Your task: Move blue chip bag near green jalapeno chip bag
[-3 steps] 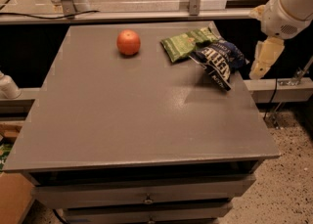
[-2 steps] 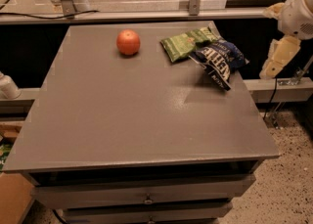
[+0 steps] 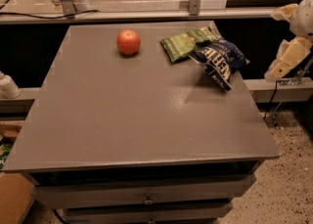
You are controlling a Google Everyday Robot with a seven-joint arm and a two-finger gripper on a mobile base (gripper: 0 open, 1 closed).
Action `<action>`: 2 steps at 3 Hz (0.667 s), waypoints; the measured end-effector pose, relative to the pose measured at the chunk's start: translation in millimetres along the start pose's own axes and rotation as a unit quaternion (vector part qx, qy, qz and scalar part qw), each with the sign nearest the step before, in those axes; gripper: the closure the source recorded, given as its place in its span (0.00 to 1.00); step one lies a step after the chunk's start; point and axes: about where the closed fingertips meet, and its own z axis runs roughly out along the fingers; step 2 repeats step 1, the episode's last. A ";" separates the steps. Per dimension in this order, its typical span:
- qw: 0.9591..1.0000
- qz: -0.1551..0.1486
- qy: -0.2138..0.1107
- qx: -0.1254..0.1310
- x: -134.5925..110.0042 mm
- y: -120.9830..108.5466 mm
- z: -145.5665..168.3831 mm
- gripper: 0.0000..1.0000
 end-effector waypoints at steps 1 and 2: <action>1.000 0.000 0.001 0.000 0.0 -0.1 0.5 0.00; 1.000 0.000 0.001 0.000 0.0 -0.1 0.5 0.00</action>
Offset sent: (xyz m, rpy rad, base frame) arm 0.0000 0.0000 0.0000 0.0000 0.0000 0.0000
